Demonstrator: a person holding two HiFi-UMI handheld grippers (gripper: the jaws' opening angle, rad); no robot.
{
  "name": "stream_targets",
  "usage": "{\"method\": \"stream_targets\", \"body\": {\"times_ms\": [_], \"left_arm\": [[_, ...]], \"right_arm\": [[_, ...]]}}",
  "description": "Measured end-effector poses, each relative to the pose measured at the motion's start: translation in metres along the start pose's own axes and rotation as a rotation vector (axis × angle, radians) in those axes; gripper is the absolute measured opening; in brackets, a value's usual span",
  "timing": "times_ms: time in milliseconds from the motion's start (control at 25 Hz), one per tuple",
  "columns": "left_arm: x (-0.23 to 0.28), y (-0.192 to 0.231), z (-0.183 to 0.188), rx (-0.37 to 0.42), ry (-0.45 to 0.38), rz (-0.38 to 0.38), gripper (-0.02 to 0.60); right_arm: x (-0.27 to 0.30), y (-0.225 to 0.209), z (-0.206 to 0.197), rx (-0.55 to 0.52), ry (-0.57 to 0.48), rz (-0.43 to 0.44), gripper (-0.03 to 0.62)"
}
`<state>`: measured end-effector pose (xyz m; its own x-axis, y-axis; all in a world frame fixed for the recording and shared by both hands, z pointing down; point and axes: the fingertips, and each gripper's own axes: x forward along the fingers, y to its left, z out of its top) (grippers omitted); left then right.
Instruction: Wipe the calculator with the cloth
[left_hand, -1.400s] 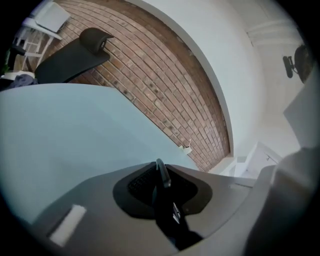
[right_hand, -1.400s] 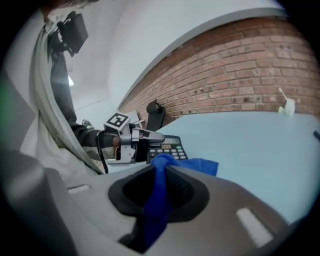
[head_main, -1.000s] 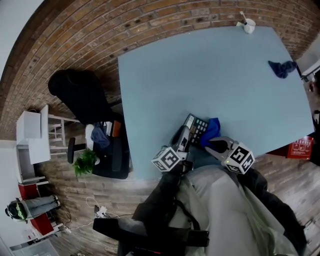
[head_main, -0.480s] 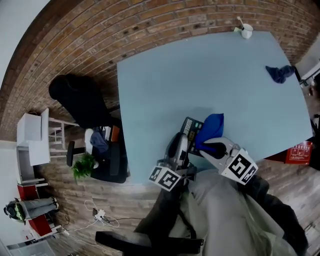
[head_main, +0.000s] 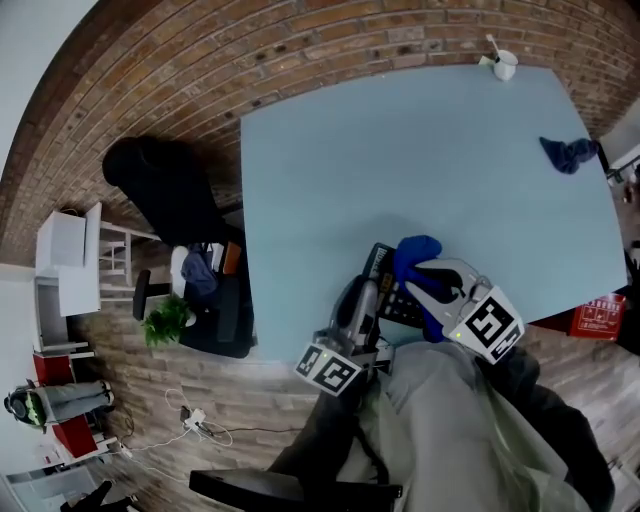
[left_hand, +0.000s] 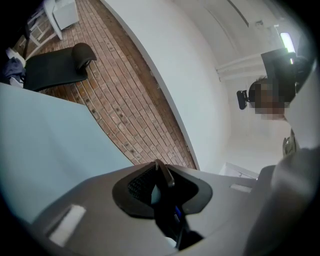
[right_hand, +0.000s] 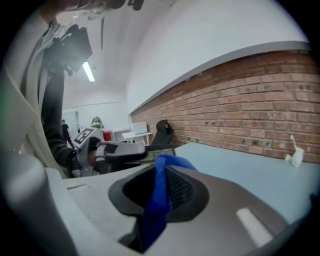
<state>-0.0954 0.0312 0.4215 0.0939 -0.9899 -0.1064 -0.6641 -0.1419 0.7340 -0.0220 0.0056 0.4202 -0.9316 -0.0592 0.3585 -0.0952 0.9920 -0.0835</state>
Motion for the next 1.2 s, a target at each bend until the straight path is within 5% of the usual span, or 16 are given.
{"method": "stream_targets", "body": {"times_ms": [200, 280, 480, 560, 720, 880, 1200], "left_arm": [[-0.002, -0.002, 0.007, 0.054, 0.01, 0.004, 0.057], [-0.002, -0.008, 0.01, 0.064, 0.015, -0.012, 0.057], [-0.002, -0.03, 0.016, 0.092, 0.032, -0.082, 0.058], [-0.001, -0.039, 0.016, 0.127, 0.056, -0.127, 0.058], [0.004, -0.055, 0.009, 0.176, 0.115, -0.211, 0.057], [0.006, -0.053, 0.015, 0.092, 0.081, -0.223, 0.055], [0.008, -0.037, 0.031, -0.012, 0.053, -0.239, 0.051]], "right_arm": [[0.011, 0.098, -0.002, -0.113, 0.073, 0.324, 0.063], [0.008, 0.088, 0.003, -0.13, 0.035, 0.303, 0.063], [-0.02, -0.009, 0.029, 0.076, -0.137, -0.028, 0.063], [-0.028, -0.025, 0.028, 0.099, -0.135, -0.071, 0.063], [-0.026, -0.024, 0.055, 0.112, -0.208, -0.069, 0.063], [-0.024, -0.026, 0.064, 0.111, -0.218, -0.034, 0.063], [-0.057, 0.009, 0.004, 0.439, -0.108, 0.215, 0.063]]}}
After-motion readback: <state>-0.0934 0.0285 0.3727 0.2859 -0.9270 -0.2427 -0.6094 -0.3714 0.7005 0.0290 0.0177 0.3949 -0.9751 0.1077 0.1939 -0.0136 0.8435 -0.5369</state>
